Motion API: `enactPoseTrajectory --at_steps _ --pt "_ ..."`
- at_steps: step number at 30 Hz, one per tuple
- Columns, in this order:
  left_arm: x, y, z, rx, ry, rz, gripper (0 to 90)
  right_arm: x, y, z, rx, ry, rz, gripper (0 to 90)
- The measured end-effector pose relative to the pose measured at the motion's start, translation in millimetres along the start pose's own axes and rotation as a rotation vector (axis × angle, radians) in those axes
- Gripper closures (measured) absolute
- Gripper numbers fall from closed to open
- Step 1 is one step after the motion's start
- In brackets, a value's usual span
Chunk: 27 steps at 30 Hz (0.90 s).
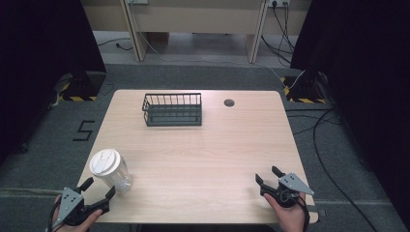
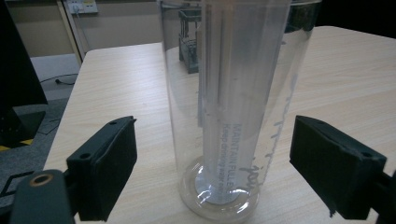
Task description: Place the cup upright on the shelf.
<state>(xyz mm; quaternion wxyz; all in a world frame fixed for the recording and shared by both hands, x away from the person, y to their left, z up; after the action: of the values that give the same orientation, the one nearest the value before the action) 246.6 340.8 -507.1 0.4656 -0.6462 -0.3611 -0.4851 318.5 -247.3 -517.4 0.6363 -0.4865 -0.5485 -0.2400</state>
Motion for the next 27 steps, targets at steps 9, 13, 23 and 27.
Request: enactPoseTrajectory --at_steps 9,13,23,27 --pt "3.2 14.6 -3.3 -0.035 0.003 0.005 14.3 0.3 0.9 0.2 0.006 -0.003 0.004 27.9" --pt "5.2 21.9 -2.7 -0.038 0.018 0.002 14.3 0.6 1.7 0.0 0.01 -0.004 0.007 27.9" --pt "9.3 42.7 -1.7 -0.071 -0.01 -0.001 13.3 0.7 1.9 -0.1 0.011 -0.005 0.006 27.9" --pt "9.8 46.8 -2.3 -0.071 -0.001 -0.001 13.3 0.7 2.1 -0.2 0.012 -0.007 0.006 27.8"
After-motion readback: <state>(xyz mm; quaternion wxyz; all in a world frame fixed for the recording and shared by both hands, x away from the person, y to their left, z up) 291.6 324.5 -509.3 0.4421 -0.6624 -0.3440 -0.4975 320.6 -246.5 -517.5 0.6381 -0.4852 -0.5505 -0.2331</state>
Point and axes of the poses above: each handheld gripper's, and its own axes: y roughly forward along the jaws, x roughly out of its top, z roughly to its left, the point moved 1 cm from there along y, roughly forward along the jaws, and after that the axes turned 5 degrees about -y, right-handed, at the moved point
